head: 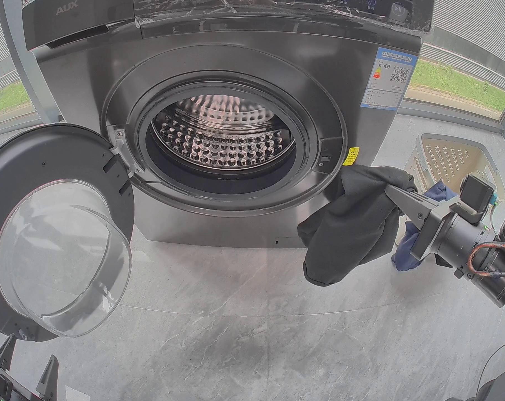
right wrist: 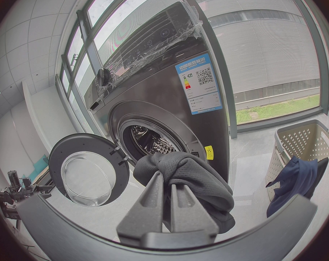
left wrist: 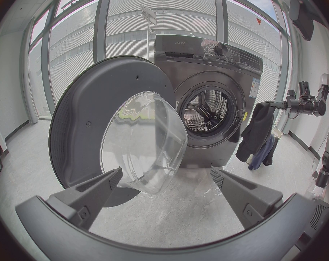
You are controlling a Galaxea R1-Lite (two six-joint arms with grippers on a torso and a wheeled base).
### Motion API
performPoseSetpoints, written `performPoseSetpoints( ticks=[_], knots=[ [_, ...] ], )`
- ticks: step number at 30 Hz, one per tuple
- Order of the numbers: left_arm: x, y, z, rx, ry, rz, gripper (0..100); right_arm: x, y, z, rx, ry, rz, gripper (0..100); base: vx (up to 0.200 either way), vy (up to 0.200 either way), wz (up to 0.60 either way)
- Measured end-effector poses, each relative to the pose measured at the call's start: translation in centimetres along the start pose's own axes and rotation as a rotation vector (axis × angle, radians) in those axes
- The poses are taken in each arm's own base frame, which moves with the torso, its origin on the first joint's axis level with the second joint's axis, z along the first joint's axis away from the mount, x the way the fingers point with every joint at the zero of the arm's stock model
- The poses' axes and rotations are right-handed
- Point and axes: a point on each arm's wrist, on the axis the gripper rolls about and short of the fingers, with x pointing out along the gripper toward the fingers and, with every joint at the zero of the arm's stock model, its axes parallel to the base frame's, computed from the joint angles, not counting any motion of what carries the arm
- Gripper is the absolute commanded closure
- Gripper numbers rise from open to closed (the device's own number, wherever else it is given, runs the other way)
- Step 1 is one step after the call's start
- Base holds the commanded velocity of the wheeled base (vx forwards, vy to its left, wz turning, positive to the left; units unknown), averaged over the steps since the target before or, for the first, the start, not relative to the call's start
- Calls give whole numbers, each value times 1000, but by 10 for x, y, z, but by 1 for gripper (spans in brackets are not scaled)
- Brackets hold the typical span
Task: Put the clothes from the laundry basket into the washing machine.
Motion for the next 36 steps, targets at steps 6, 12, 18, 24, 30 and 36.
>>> performPoseSetpoints(
  ticks=[6, 12, 18, 24, 30, 36],
  knots=[
    [0, 0, 0, 0, 0, 0, 0, 0, 0, 0, 0, 0, 0, 100, 0, 0, 0],
    [0, 0, 0, 0, 0, 0, 0, 0, 0, 0, 0, 0, 0, 100, 0, 0, 0],
    [0, 0, 0, 0, 0, -1, 0, 0, 0, 0, 0, 0, -1, 100, 0, 167, 0],
    [0, 0, 0, 0, 0, 0, 0, 0, 0, 0, 0, 0, 0, 100, 0, 100, 0],
    [0, 0, 0, 0, 0, 0, 0, 0, 0, 0, 0, 1, 0, 100, 0, 0, 0],
    [0, 0, 0, 0, 0, 0, 0, 0, 0, 0, 0, 1, -1, 100, 0, 0, 0]
  ],
)
